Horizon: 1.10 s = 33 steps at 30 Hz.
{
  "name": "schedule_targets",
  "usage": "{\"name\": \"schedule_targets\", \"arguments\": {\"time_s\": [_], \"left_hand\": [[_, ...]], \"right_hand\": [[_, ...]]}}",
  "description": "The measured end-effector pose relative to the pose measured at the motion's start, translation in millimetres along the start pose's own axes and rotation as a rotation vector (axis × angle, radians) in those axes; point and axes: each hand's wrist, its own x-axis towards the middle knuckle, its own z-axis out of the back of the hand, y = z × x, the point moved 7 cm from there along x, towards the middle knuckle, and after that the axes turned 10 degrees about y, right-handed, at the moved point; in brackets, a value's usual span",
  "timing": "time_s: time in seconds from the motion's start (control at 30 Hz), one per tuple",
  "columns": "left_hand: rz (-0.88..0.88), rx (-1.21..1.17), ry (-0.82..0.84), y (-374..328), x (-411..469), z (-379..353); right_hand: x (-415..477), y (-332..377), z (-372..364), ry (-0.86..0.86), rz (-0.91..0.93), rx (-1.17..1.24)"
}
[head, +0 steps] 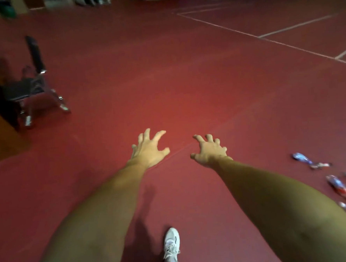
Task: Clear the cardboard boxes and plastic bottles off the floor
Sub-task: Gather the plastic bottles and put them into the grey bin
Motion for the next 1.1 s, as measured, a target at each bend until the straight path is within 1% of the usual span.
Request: {"name": "schedule_targets", "arguments": {"time_s": [0.23, 0.3, 0.43, 0.53, 0.7, 0.87, 1.0, 1.1], "left_hand": [[-0.281, 0.063, 0.163, -146.6, 169.4, -39.9], [-0.329, 0.074, 0.183, -176.5, 193.9, -48.4], [-0.458, 0.142, 0.290, -252.9, 239.8, -82.4], [-0.523, 0.184, 0.333, -313.9, 273.6, -108.0], [-0.605, 0.260, 0.402, -418.8, 318.1, -162.6], [-0.653, 0.355, 0.436, -534.1, 363.5, -211.4], [-0.719, 0.317, 0.435, -633.1, 390.5, -232.2], [-0.777, 0.347, 0.450, -696.0, 406.5, -247.2]], "right_hand": [[75.5, -152.4, 56.1, -0.085, -0.281, 0.116], [85.3, -182.7, 62.5, -0.076, -0.337, 0.149], [94.6, -257.1, 63.3, -0.031, -0.497, 0.251], [100.8, -316.9, 70.7, -0.021, -0.581, 0.293], [121.6, -424.3, 93.5, -0.047, -0.669, 0.357], [144.6, -541.3, 134.6, -0.093, -0.718, 0.426], [141.7, -628.3, 167.0, -0.099, -0.791, 0.429], [143.6, -681.5, 188.8, -0.097, -0.823, 0.441]]}}
